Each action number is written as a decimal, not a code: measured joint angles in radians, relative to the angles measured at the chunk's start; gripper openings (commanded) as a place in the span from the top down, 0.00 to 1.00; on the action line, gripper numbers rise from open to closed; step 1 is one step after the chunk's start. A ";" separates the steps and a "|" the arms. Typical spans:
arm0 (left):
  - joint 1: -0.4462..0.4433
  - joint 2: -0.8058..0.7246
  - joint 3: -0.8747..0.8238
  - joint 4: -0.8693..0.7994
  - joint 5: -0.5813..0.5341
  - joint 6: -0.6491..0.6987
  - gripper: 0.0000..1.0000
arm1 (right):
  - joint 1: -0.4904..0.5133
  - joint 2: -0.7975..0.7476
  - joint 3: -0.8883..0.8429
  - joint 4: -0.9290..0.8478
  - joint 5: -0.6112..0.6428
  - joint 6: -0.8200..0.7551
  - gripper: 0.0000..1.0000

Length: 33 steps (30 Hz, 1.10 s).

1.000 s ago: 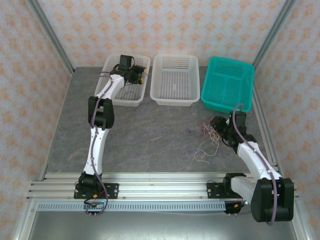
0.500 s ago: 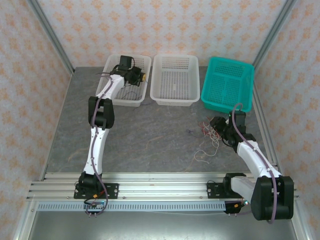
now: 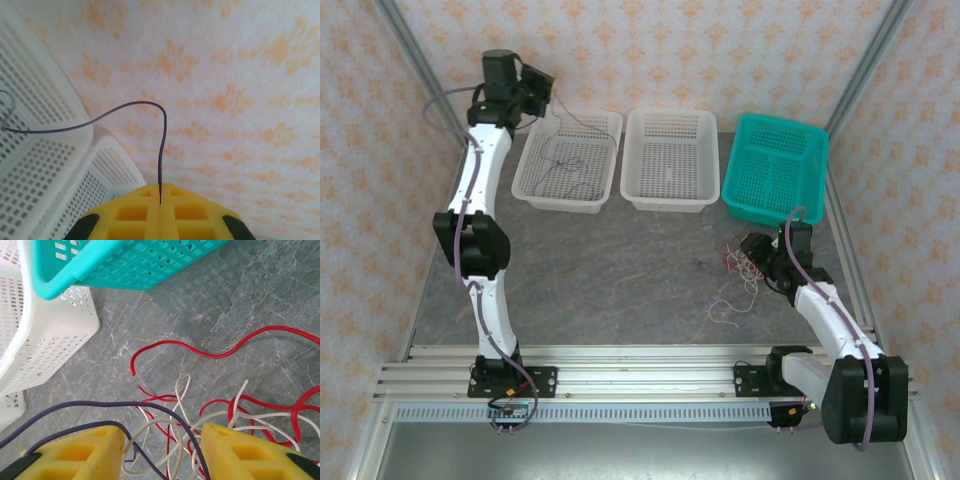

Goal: Untangle the cables

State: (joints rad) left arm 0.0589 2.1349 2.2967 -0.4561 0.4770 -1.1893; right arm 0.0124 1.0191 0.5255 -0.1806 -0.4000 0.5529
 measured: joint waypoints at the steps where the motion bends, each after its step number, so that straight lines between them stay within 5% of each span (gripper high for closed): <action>1: 0.018 0.002 -0.002 -0.001 -0.011 0.005 1.00 | 0.000 -0.004 0.000 0.000 0.000 0.000 0.55; 9: 0.051 0.154 0.001 -0.033 -0.041 0.067 0.99 | 0.000 -0.009 0.000 0.000 0.000 0.003 0.56; 13: 0.018 0.239 -0.005 -0.103 -0.083 0.174 0.39 | 0.000 -0.009 0.000 -0.003 -0.001 0.005 0.56; 17: -0.038 0.209 -0.077 -0.142 -0.170 0.305 0.22 | 0.006 -0.009 0.012 -0.023 -0.011 0.010 0.63; 22: -0.106 -0.038 -0.282 -0.128 -0.260 0.460 0.18 | 0.044 -0.010 0.053 -0.040 -0.021 0.009 0.75; 26: -0.157 -0.390 -0.485 -0.017 -0.266 0.598 0.18 | 0.083 -0.009 0.073 -0.040 -0.024 0.001 0.86; 33: -0.356 -0.898 -0.959 0.256 -0.058 0.859 0.18 | 0.195 0.085 0.141 -0.029 -0.036 -0.024 1.00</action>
State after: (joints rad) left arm -0.2966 1.2373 1.3373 -0.1997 0.4187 -0.3305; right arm 0.2073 1.1038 0.6662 -0.2092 -0.4358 0.5285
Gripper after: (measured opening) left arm 0.814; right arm 0.037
